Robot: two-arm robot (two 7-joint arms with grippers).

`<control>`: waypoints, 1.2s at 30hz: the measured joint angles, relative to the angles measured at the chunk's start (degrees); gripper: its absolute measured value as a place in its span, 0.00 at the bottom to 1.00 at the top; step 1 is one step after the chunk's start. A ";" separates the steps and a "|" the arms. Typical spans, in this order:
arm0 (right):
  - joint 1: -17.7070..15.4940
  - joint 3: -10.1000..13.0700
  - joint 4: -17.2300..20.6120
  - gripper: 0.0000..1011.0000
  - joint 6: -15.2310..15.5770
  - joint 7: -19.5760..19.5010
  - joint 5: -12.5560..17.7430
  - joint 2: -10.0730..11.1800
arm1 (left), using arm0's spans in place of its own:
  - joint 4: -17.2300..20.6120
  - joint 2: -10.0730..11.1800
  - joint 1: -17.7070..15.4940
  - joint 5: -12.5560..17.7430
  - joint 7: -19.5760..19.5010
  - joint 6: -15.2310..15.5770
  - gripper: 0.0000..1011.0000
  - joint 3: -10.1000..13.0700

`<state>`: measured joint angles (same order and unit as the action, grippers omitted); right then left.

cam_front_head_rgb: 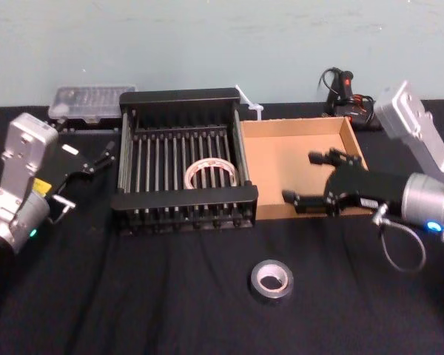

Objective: Pick up the white tape and place it into the black box , Pick up the silver tape and place it into the brown box.

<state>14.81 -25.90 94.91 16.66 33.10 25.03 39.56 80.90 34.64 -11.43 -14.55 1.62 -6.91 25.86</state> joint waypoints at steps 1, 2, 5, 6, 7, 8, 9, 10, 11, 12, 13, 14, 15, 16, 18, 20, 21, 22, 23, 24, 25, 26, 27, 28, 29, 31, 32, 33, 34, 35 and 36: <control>-0.50 -0.02 0.43 0.99 0.17 0.09 0.19 0.50 | 0.00 0.00 0.00 0.00 0.00 0.00 0.99 0.00; -1.19 -0.21 1.11 0.99 0.43 0.36 0.49 1.18 | 0.00 0.00 0.00 0.00 0.00 0.00 0.99 0.00; -1.88 -0.74 1.84 0.99 0.81 0.78 0.76 2.05 | 0.00 0.00 0.00 0.00 0.00 0.00 0.99 0.00; -2.05 -0.95 2.02 0.99 0.96 0.92 0.85 2.26 | 0.00 0.00 0.00 0.00 0.00 0.00 0.99 0.00; -2.37 -1.49 2.34 0.99 1.27 1.23 0.96 2.72 | 0.00 0.00 0.00 0.00 0.00 0.00 0.99 0.00; -2.49 -1.74 2.45 0.99 1.49 1.34 1.03 2.89 | 0.00 0.00 0.00 0.00 0.00 0.00 0.99 0.00; -2.69 -2.25 2.62 0.99 1.87 1.58 1.14 3.19 | 0.00 0.00 0.00 0.00 0.00 0.00 0.99 0.00; -2.78 -2.52 2.65 0.99 2.04 1.66 1.19 3.29 | 0.00 0.00 0.00 0.00 0.00 0.00 0.99 0.00; -2.83 -2.77 2.65 0.99 2.24 1.73 1.25 3.37 | 0.00 0.00 0.00 0.00 0.00 0.00 0.99 0.00; -2.85 -3.01 2.65 0.99 2.42 1.76 1.30 3.42 | 0.00 0.00 0.00 0.00 0.00 0.00 0.99 0.00; -2.85 -3.59 2.61 0.99 2.81 1.89 1.35 3.44 | 0.00 0.00 0.00 0.00 0.00 0.00 0.99 0.00; -2.78 -4.13 2.38 0.99 3.13 1.98 1.36 3.42 | 0.00 0.00 0.00 0.00 0.00 0.00 0.99 0.00; -2.70 -4.38 2.25 0.99 3.27 2.03 1.35 3.38 | 0.00 0.00 0.00 0.00 0.00 0.00 0.99 0.00; -2.61 -4.61 2.12 0.99 3.38 2.07 1.35 3.34 | 0.00 0.00 0.00 0.00 0.00 0.00 0.99 0.00; -2.39 -5.10 1.80 0.99 3.65 2.13 1.33 3.23 | 0.00 0.00 0.00 0.00 0.00 0.00 0.99 0.00; -2.01 -5.93 1.26 0.99 3.94 2.31 1.25 3.03 | 0.00 0.00 0.00 0.00 0.00 0.00 0.99 0.00; -1.89 -6.15 1.12 0.99 4.00 2.38 1.18 2.97 | 0.00 0.00 0.00 0.00 0.00 0.00 0.99 0.00; -1.62 -6.65 0.77 0.99 4.12 2.54 1.00 2.85 | 0.00 0.00 0.00 0.00 0.00 0.00 0.99 0.00; -1.47 -6.88 0.60 0.99 4.18 2.61 0.91 2.79 | 0.00 0.00 0.00 0.00 0.00 0.00 0.99 0.00; -1.22 -7.28 0.32 0.99 4.25 2.70 0.70 2.71 | 0.00 0.00 0.00 0.00 0.00 0.00 0.99 0.00; -1.22 -7.28 0.32 0.99 4.25 2.70 0.70 2.71 | 0.00 0.00 0.00 0.00 0.00 0.00 0.99 0.00; -1.02 -7.62 0.02 0.99 4.31 2.82 0.55 2.60 | 0.00 0.00 0.00 0.00 0.00 0.00 0.99 0.00; -0.92 -7.83 -0.15 0.99 4.35 2.85 0.47 2.53 | 0.00 0.00 0.00 0.00 0.00 0.00 0.99 0.00; -0.76 -8.14 -0.47 0.99 4.45 2.90 0.34 2.41 | 0.00 0.00 0.00 0.00 0.00 0.00 0.99 0.00; -0.68 -8.30 -0.65 0.99 4.48 2.92 0.29 2.34 | 0.00 0.00 0.00 0.00 0.00 0.00 0.99 0.00; -0.44 -8.69 -1.18 0.99 4.54 2.94 0.15 2.09 | 0.00 0.00 0.00 0.00 0.00 0.00 0.99 0.00; -0.39 -8.79 -1.32 0.99 4.56 2.94 0.11 2.04 | 0.00 0.00 0.00 0.00 0.00 0.00 0.99 0.00; -0.35 -8.86 -1.43 0.99 4.58 2.94 0.08 1.99 | 0.00 0.00 0.00 0.00 0.00 0.00 0.99 0.00; -0.20 -9.06 -1.70 0.99 4.65 2.94 0.02 1.83 | 0.00 0.00 0.00 0.00 0.00 0.00 0.99 0.00; -0.13 -9.13 -1.82 0.99 4.70 2.94 -0.01 1.76 | 0.00 0.00 0.00 0.00 0.00 0.00 0.99 0.00; -0.05 -9.21 -1.93 0.99 4.73 2.93 -0.05 1.69 | 0.00 0.00 0.00 0.00 0.00 0.00 0.99 0.00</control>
<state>14.75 -35.11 92.98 21.39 36.03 24.98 41.25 80.90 34.65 -11.43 -14.55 1.62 -6.91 25.86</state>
